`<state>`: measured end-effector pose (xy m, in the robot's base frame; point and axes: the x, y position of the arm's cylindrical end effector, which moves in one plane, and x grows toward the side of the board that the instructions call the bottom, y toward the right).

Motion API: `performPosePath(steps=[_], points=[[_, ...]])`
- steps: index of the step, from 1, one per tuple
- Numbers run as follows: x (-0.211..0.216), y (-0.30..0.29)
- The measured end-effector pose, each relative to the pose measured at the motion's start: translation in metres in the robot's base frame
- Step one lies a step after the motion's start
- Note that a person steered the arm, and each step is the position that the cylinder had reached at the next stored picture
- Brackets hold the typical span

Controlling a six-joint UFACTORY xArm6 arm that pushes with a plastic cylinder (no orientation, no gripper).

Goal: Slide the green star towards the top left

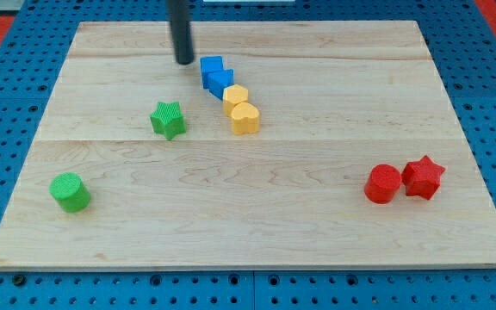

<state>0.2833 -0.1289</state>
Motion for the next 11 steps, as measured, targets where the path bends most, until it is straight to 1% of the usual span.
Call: performPosePath(steps=[1,2,3,4,5,6,7,8,9,10,11], points=[[0.044,-0.014],[0.113,-0.022],[0.151,-0.051],[0.181,-0.033],[0.178,0.025],[0.156,0.038],[0.115,0.008],[0.104,-0.035],[0.092,-0.031],[0.063,-0.03],[0.05,-0.015]])
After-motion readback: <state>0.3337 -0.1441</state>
